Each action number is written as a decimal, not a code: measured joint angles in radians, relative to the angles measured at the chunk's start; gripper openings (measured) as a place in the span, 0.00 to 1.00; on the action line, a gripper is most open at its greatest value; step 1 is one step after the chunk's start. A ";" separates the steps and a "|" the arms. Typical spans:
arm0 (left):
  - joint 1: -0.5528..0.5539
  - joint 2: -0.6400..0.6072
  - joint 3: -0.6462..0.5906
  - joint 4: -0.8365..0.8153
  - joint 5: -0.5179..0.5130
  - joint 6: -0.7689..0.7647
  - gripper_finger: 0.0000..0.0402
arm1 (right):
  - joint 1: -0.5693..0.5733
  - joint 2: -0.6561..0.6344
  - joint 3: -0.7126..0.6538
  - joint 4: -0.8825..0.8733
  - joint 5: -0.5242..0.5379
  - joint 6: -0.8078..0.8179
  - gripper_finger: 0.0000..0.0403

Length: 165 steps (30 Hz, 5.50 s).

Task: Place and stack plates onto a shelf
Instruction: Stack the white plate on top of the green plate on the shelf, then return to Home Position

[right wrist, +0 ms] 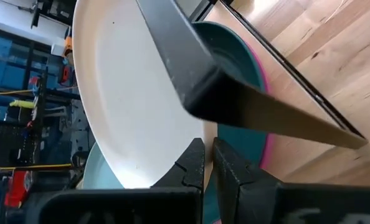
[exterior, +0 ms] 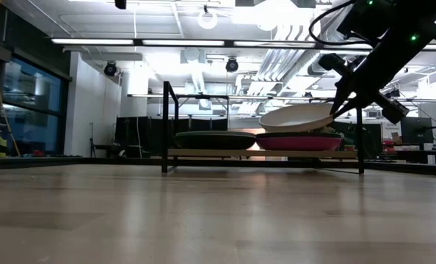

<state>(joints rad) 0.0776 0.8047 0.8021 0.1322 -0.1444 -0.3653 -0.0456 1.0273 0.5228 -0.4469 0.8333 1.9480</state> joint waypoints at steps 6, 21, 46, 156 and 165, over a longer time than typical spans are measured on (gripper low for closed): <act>0.000 0.000 0.000 0.000 0.000 0.000 0.25 | 0.000 -0.008 0.000 -0.029 -0.023 -0.001 0.00; 0.000 0.000 0.000 0.000 0.000 0.001 0.25 | 0.000 -0.008 0.000 -0.051 -0.009 0.030 0.23; 0.000 -0.003 0.000 0.000 0.020 0.019 0.25 | 0.075 -0.217 0.000 0.723 -0.423 -1.132 0.34; -0.031 -0.800 -0.789 0.222 0.026 -0.103 0.00 | 0.056 -1.024 -0.475 0.555 -0.967 -1.530 0.00; -0.031 -0.800 -0.789 0.222 0.026 -0.103 0.00 | 0.056 -1.023 -0.476 0.554 -0.968 -1.556 0.00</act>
<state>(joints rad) 0.0471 0.0044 0.0128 0.3538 -0.1181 -0.4686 0.0101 0.0040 0.0466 0.1072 -0.1342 0.3917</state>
